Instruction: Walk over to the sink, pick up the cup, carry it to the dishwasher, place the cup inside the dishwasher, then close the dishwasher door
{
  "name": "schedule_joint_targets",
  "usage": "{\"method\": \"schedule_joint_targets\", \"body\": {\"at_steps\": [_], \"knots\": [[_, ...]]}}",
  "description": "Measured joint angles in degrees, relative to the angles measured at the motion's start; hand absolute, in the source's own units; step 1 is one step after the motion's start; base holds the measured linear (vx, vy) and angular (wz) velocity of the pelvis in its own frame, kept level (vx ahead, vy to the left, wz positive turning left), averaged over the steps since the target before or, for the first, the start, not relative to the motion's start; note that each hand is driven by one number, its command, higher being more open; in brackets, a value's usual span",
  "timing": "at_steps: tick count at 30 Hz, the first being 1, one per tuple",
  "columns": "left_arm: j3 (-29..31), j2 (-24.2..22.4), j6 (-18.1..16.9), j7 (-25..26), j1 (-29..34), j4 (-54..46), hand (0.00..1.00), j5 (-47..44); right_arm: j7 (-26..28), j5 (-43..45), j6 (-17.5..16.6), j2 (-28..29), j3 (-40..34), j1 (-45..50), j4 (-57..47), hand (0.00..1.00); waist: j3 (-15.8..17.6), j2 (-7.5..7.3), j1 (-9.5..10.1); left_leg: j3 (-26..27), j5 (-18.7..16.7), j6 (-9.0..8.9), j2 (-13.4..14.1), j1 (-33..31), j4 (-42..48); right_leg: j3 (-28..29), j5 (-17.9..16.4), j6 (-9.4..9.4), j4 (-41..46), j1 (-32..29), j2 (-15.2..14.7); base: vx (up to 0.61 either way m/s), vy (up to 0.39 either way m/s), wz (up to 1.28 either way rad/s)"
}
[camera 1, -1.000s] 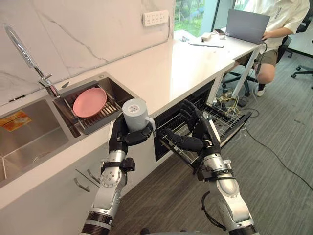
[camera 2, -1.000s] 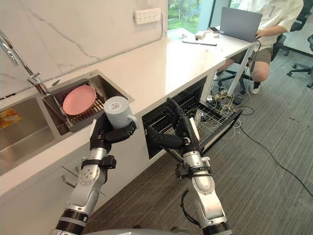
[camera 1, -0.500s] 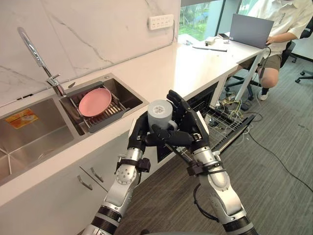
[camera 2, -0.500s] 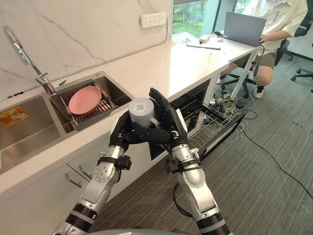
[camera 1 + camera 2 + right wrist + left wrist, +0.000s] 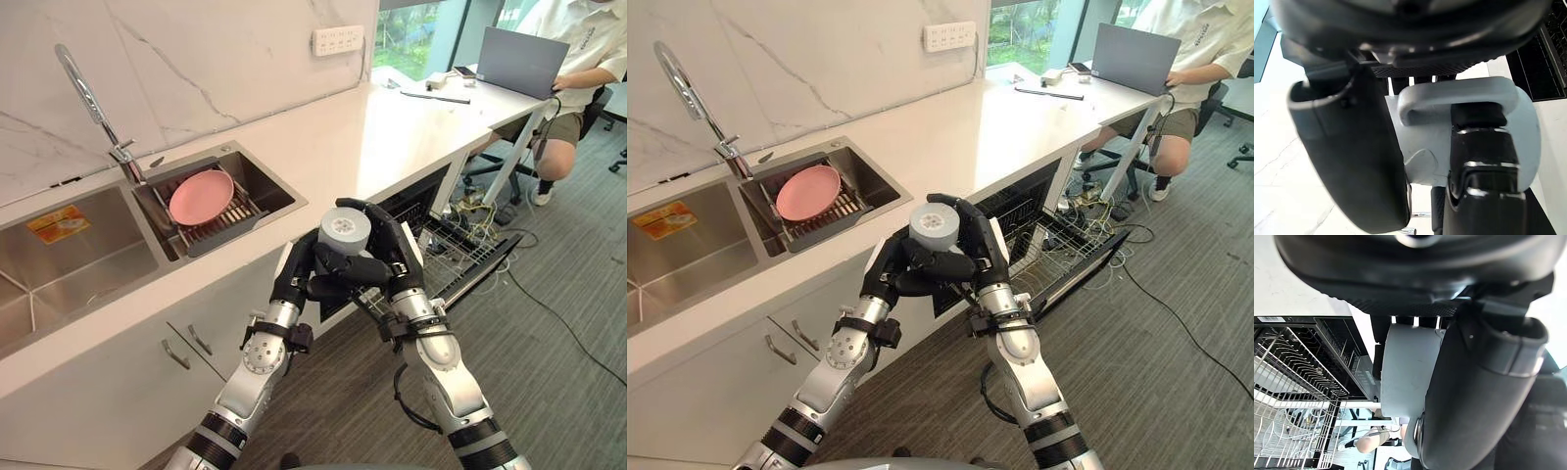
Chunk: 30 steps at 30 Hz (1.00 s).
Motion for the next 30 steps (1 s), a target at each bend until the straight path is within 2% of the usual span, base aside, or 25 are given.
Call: {"method": "schedule_joint_targets", "body": {"at_steps": [1,10,20,30], "knots": [[0.00,-0.03,0.01,0.03,0.00,-0.02,0.90,0.00,0.01,0.01,-0.15,0.10,-0.04,0.00,-0.01,0.30,-0.02,-0.06,0.01,-0.04,0.08,-0.01,-0.06,0.01,-0.01,-0.11,0.02,-0.03,0.06,0.00,0.00,-0.02,-0.004,0.04],[0.30,-1.15,0.58,0.39,0.01,-2.22,0.90,0.05,-0.92,-3.55,-1.01,2.79,-2.28,0.00,-0.96,0.30,-0.01,-0.55,0.20,-0.13,0.41,0.17,-0.38,0.29,-0.32,-0.51,-0.03,-0.01,0.45,-0.13,0.00,-0.02,0.002,0.00],[3.80,-5.62,0.57,-1.42,1.26,-3.31,0.90,-1.18,-1.40,-7.43,-1.24,6.26,-6.29,0.54,-2.53,0.30,-0.09,-0.85,0.26,-0.20,0.54,0.18,-0.34,0.49,-0.33,-0.63,-0.01,0.03,0.40,0.05,0.02,0.00,0.000,0.00],[11.39,-5.35,0.28,-1.27,6.12,-5.35,0.90,-5.74,-6.99,-8.73,-1.22,6.88,-18.37,2.47,-3.76,0.30,-0.07,-0.89,0.24,-0.06,0.49,0.12,-0.32,0.62,-0.35,-0.50,0.01,0.11,0.14,0.12,0.03,0.00,0.000,0.00]]}}
